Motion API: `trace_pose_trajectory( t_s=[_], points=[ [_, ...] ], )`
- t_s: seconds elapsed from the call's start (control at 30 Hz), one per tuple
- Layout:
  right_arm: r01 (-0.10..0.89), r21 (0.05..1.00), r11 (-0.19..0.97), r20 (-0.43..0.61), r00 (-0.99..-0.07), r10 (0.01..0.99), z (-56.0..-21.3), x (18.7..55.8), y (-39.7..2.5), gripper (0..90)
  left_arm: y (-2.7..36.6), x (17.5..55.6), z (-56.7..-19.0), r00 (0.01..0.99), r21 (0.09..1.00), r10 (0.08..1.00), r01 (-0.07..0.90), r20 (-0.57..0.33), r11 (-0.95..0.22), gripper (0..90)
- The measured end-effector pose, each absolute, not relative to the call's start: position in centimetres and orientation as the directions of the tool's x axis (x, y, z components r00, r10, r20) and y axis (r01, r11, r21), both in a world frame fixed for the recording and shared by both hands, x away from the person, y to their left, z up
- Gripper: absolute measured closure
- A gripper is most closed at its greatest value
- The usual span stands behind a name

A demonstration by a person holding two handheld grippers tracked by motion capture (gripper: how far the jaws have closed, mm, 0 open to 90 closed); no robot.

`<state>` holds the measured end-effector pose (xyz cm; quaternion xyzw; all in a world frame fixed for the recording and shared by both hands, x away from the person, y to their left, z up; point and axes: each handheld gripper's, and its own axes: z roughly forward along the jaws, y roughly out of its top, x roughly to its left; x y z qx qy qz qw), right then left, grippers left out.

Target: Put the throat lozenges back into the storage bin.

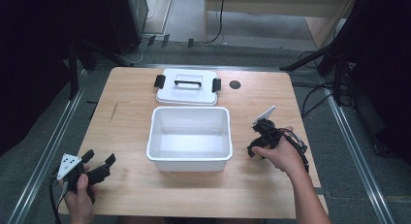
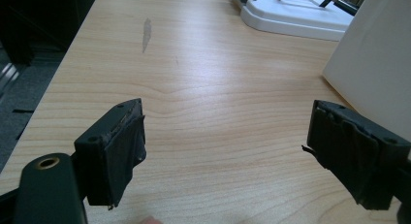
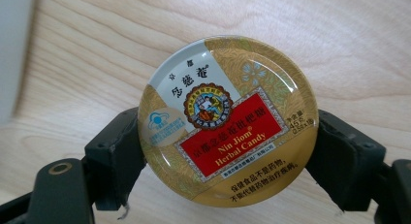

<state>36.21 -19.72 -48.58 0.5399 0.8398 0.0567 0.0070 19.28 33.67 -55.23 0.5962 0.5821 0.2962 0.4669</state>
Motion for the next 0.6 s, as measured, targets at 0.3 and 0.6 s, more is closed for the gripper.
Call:
trace_pose_trajectory(
  t_s=[0.3,0.6],
  points=[
    [0.883,0.139,0.448,0.05,-0.458,0.888,-45.1,35.8,-18.8,20.7,33.7,19.3,-55.2,0.147,0.901,0.97,0.417,-0.194,0.117,14.3],
    [0.86,0.15,0.487,0.018,-0.495,0.869,-41.5,35.9,-17.6,20.7,33.7,19.3,-55.2,0.149,0.9,0.969,0.419,-0.196,0.118,14.4]
  ],
)
